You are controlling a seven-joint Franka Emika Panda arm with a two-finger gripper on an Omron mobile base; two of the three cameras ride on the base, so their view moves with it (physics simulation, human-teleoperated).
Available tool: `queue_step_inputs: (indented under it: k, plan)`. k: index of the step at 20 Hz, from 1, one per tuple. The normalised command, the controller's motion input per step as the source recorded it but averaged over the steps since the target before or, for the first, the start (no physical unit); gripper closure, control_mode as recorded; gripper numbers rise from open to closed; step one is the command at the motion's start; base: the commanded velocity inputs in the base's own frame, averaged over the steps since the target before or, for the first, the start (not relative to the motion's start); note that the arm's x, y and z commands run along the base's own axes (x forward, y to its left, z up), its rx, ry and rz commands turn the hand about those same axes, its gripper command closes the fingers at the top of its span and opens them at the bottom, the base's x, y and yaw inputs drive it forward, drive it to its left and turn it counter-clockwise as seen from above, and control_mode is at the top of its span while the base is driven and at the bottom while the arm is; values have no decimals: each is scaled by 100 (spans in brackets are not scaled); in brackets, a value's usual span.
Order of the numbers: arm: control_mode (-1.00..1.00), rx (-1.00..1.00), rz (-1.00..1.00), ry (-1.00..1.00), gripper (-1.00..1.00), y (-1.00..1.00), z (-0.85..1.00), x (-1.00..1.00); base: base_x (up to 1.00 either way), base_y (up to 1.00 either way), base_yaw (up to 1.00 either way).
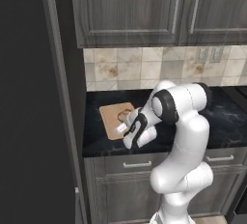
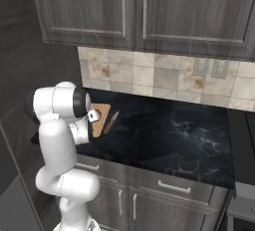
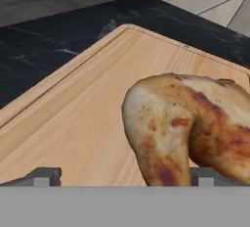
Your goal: Retrieve the chicken drumstick from the fridge and place it on the cutting board.
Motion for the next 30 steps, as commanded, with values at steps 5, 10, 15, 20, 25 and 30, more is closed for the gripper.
queue_step_inputs:
  k: [5, 10, 15, 20, 25, 30]
  plan:
    - [-100, -3, 14, -49, -100, -2, -38, -7, 0, 0, 0]
    - [-100, 2, 5, -37, -100, 0, 20, 0, 0, 0, 0]
    - [-100, 6, 0, -23, -100, 0, 94, -2, 0, 0, 0]
    - [-100, 4, -1, -3, -100, -6, 100, -71, 0, 0, 0]
    - [-100, 9, -2, 0, -100, -44, 100, -100, 0, 0, 0]
    - [-100, 27, 0, 0, -100, -80, 100, -100, 0, 0, 0]
